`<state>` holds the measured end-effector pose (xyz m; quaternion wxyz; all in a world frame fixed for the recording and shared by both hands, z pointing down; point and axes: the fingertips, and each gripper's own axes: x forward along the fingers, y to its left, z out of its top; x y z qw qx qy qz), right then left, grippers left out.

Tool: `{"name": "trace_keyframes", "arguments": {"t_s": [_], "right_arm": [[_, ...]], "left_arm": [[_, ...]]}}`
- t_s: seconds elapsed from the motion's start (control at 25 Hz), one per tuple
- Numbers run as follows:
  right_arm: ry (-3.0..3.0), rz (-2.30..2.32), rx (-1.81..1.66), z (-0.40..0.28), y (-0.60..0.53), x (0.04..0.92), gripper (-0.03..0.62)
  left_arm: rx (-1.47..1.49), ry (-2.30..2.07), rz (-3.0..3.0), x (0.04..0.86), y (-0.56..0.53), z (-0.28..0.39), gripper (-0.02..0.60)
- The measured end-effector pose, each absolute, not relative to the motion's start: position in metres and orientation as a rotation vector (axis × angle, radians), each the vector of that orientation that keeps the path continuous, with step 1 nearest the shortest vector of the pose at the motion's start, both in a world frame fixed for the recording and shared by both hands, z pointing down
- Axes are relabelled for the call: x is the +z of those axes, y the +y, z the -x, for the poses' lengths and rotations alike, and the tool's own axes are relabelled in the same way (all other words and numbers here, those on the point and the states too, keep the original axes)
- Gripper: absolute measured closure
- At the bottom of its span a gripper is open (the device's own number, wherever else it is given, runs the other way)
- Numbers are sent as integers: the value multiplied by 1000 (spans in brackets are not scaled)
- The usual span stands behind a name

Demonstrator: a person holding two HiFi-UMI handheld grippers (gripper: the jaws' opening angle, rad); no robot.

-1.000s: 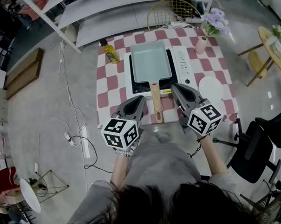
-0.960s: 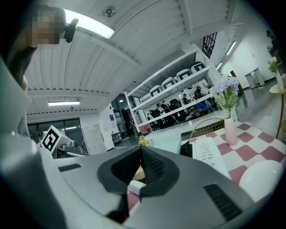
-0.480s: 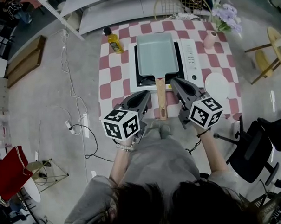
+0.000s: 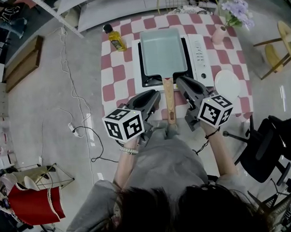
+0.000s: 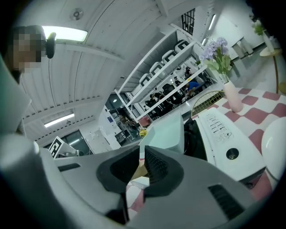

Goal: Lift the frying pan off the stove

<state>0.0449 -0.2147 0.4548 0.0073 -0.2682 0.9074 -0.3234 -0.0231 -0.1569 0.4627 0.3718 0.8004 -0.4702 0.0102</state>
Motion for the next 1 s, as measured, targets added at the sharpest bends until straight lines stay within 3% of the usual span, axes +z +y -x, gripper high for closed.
{"name": "trace_keyframes", "arguments": {"t_s": [0.12,0.32,1.0], "right_arm": [[2818,823,-1073,-43,-215,458,505],[2809,803,-1142,-39,-216,462,478],[2713,713,-1415,-26,-215,482,384]], "left_arm": [[13,-1164,-2044,464,-157,19,504],[11,-1091,-2023,468,-156,10,443],[-58,-896,-1958,473,-155,-13,365]]}}
